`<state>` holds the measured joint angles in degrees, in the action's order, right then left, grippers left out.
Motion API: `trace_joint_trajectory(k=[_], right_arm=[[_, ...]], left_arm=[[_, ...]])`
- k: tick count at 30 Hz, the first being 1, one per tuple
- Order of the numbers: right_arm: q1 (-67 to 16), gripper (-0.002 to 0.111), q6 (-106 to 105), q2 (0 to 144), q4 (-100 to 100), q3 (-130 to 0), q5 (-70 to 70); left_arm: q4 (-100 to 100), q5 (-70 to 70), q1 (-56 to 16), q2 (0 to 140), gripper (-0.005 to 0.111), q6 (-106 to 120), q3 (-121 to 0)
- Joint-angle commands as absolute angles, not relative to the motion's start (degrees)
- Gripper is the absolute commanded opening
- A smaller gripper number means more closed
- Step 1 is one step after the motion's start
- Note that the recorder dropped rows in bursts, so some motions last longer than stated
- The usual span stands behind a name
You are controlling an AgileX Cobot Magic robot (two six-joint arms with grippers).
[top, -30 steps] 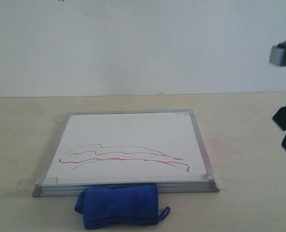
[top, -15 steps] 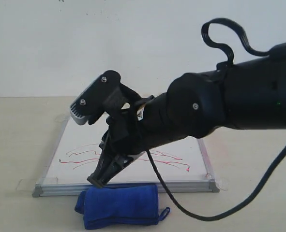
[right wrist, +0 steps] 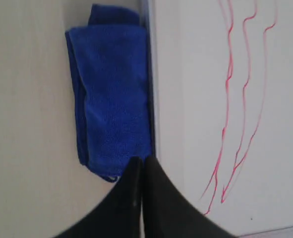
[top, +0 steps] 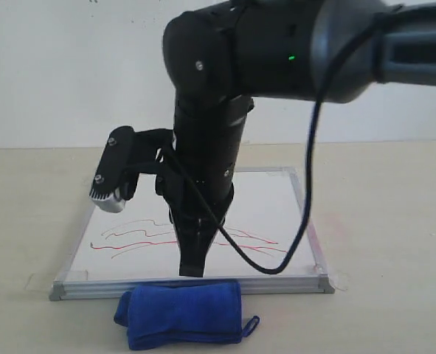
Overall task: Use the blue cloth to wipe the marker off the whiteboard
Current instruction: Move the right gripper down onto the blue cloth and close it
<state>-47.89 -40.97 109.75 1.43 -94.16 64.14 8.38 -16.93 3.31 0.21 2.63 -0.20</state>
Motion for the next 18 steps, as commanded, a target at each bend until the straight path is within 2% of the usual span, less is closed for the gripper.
trace_joint_trajectory(k=[1, 8, 15, 18], right_arm=[[-47.91, 0.0, -41.58, 117.25, 3.64, -99.32, 69.23], [-47.99, 0.0, -37.4, 123.37, 1.75, -99.44, 66.69], [-47.99, 0.0, -42.78, 123.33, -5.28, -99.44, 68.46], [-47.99, 0.01, -46.42, 123.33, -12.26, -99.44, 69.87]], left_arm=[[8.06, -16.89, 3.45, 0.0, 0.004, 2.58, 0.0], [8.06, -16.89, 3.45, 0.0, 0.004, 2.58, 0.0], [8.06, -16.89, 3.45, 0.0, 0.004, 2.58, 0.0], [8.06, -16.89, 3.45, 0.0, 0.004, 2.58, 0.0]])
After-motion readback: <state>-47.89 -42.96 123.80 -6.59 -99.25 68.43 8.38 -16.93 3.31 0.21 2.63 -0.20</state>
